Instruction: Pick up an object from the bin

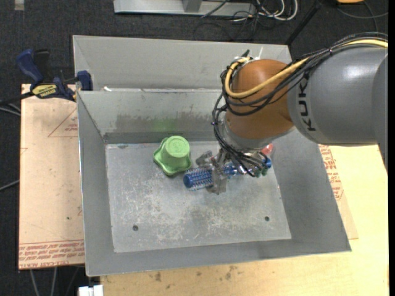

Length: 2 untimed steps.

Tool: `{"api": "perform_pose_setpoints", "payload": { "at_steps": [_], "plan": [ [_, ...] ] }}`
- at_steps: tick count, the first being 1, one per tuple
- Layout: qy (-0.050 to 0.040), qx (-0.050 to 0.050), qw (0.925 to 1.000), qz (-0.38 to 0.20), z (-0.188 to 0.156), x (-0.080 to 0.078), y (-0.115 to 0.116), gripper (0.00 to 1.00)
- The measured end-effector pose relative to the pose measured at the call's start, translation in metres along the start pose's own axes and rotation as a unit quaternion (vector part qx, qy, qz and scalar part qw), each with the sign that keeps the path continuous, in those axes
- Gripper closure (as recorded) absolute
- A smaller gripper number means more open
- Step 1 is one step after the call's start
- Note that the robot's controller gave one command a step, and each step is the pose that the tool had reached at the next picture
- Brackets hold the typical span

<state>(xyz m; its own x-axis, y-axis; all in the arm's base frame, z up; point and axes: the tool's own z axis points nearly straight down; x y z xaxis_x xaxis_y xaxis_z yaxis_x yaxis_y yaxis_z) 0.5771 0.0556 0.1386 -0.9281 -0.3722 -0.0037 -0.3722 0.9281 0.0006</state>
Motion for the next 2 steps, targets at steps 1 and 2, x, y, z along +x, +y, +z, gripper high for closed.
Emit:
{"api": "perform_pose_setpoints", "payload": {
  "at_steps": [1,2],
  "plan": [
    [-0.0013,0.001,1.0,0.001,-0.042,-0.002,0.0,1.0],
    [0.0,0.0,1.0,0.002,-0.055,-0.002,0.001,1.0]
  ]
}}
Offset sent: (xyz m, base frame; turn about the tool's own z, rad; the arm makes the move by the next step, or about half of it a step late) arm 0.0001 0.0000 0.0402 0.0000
